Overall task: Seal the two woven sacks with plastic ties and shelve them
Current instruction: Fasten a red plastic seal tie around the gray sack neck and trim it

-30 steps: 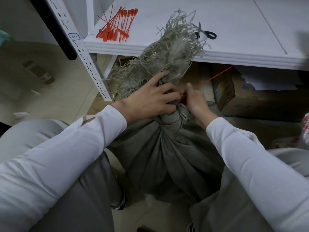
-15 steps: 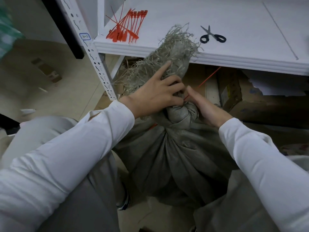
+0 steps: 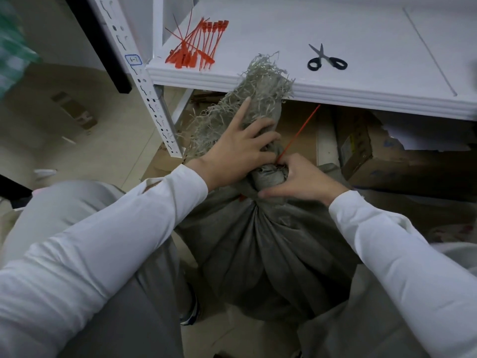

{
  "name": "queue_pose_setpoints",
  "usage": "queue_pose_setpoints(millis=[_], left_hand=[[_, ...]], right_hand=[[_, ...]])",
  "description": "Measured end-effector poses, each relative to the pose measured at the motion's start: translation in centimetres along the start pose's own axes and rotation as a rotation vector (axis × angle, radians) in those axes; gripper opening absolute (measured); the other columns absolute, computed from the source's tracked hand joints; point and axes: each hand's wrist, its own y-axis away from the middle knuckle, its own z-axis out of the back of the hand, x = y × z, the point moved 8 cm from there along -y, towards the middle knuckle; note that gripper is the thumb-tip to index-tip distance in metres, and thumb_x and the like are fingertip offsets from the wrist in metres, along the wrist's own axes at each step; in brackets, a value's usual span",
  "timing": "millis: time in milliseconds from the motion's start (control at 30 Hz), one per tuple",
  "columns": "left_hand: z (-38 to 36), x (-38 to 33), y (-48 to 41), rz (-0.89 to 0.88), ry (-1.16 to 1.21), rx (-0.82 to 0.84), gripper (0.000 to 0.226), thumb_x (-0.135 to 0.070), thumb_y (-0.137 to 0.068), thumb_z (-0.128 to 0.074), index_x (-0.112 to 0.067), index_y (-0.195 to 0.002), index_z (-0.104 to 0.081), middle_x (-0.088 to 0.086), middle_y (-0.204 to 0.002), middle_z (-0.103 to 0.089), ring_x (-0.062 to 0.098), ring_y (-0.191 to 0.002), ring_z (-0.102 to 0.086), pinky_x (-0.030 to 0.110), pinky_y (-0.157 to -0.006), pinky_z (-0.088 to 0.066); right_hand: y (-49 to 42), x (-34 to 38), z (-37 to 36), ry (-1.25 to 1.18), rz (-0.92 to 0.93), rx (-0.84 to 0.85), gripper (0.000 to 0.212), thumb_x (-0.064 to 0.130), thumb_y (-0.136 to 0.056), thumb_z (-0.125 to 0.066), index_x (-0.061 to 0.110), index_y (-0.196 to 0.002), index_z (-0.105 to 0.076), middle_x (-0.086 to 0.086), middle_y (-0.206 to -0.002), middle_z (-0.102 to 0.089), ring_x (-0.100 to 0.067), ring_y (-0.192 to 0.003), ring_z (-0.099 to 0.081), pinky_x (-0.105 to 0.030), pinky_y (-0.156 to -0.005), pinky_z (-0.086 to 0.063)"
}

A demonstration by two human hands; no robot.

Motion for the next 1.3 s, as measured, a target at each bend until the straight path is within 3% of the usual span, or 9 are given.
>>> queue_pose_setpoints(millis=[167,267,367,467,567,667,933,1167,1300], left_hand=[[3.2,2.2,-0.1,0.23,-0.075,-0.293,0.021,-0.006,-0.081,-0.053,-0.015,-0.098,-0.061,0.008,-0.115,-0.064,0.028,-0.117,-0.048,0.054,-0.106,-0.032],[5.0,1.8,0.5,0.278,0.09,-0.358,0.013,-0.008,-0.074,-0.055,-0.012,-0.085,-0.06,0.007,-0.087,-0.062,0.027,-0.087,-0.047,0.038,-0.073,-0.039],[-0.1,0.6,1.7,0.53,0.684,0.226,0.015,-0.025,-0.081,-0.064,-0.012,-0.076,-0.066,0.005,-0.075,-0.067,0.022,-0.072,-0.06,0.033,-0.061,-0.049],[-4.8,-3.2,4.7,1.03,1.398,0.705,0.035,-0.039,-0.084,-0.067,-0.006,-0.097,-0.071,0.014,-0.086,-0.073,0.02,-0.073,-0.067,0.025,-0.065,-0.053],[-6.6,-4.1,5.2,1.484,1.974,0.634,0.071,-0.049,-0.073,-0.069,-0.008,-0.129,-0.052,0.022,-0.112,-0.065,0.031,-0.093,-0.066,0.033,-0.08,-0.055],[-6.5,-3.8,4.3,1.63,2.323,0.443,0.069,-0.056,-0.075,-0.062,-0.011,-0.126,-0.055,0.017,-0.122,-0.063,0.034,-0.108,-0.062,0.042,-0.093,-0.051],[-6.6,-2.6,4.3,1.803,2.106,0.007,0.056,-0.037,-0.075,-0.079,-0.013,-0.123,-0.06,0.006,-0.11,-0.07,0.024,-0.097,-0.068,0.042,-0.085,-0.058],[-6.5,-1.6,4.0,1.721,1.866,0.151,0.058,-0.044,-0.086,-0.067,-0.012,-0.131,-0.052,0.001,-0.106,-0.059,0.009,-0.073,-0.056,0.018,-0.044,-0.045],[-5.9,0.4,4.2,1.555,1.557,0.098,0.063,-0.054,-0.079,-0.069,-0.016,-0.127,-0.056,-0.005,-0.117,-0.061,0.013,-0.096,-0.062,0.027,-0.08,-0.054]], right_hand=[[-0.5,-3.1,0.6,-0.133,-0.167,-0.224,0.039,0.044,-0.059,-0.081,0.015,-0.083,-0.07,0.002,-0.085,-0.071,-0.014,-0.085,-0.065,-0.031,-0.073,-0.052],[-0.2,-4.9,1.1,-0.253,-0.292,-0.267,0.05,0.046,-0.058,-0.082,0.01,-0.091,-0.068,-0.007,-0.093,-0.071,-0.021,-0.088,-0.066,-0.037,-0.078,-0.055],[-0.2,-5.0,1.2,-0.28,-0.301,-0.288,0.037,0.039,-0.063,-0.082,0.008,-0.079,-0.068,-0.007,-0.08,-0.071,-0.021,-0.079,-0.067,-0.034,-0.065,-0.051],[-0.2,-4.6,1.2,-0.29,-0.279,-0.285,0.036,0.037,-0.066,-0.08,0.007,-0.085,-0.072,-0.007,-0.086,-0.073,-0.019,-0.083,-0.069,-0.035,-0.072,-0.054],[0.1,-4.0,1.3,-0.299,-0.253,-0.262,0.031,0.03,-0.069,-0.079,0.005,-0.087,-0.072,-0.009,-0.086,-0.074,-0.02,-0.084,-0.069,-0.036,-0.071,-0.054],[0.6,-3.5,1.3,-0.347,-0.243,-0.202,0.03,0.025,-0.069,-0.083,0.005,-0.089,-0.072,-0.009,-0.087,-0.074,-0.018,-0.082,-0.071,-0.032,-0.073,-0.056],[0.4,-1.8,1.3,-0.519,-0.093,-0.132,0.027,0.003,-0.074,-0.078,0.012,-0.099,-0.072,-0.003,-0.099,-0.074,-0.01,-0.092,-0.07,-0.021,-0.08,-0.055],[0.1,-3.0,0.9,-0.498,-0.145,-0.135,0.03,0.01,-0.072,-0.08,0.004,-0.1,-0.073,-0.008,-0.095,-0.075,-0.017,-0.091,-0.071,-0.034,-0.086,-0.056],[-0.1,-3.4,0.8,-0.49,-0.171,-0.14,0.037,0.021,-0.064,-0.084,0.006,-0.096,-0.074,-0.009,-0.093,-0.075,-0.022,-0.09,-0.072,-0.04,-0.087,-0.056]])
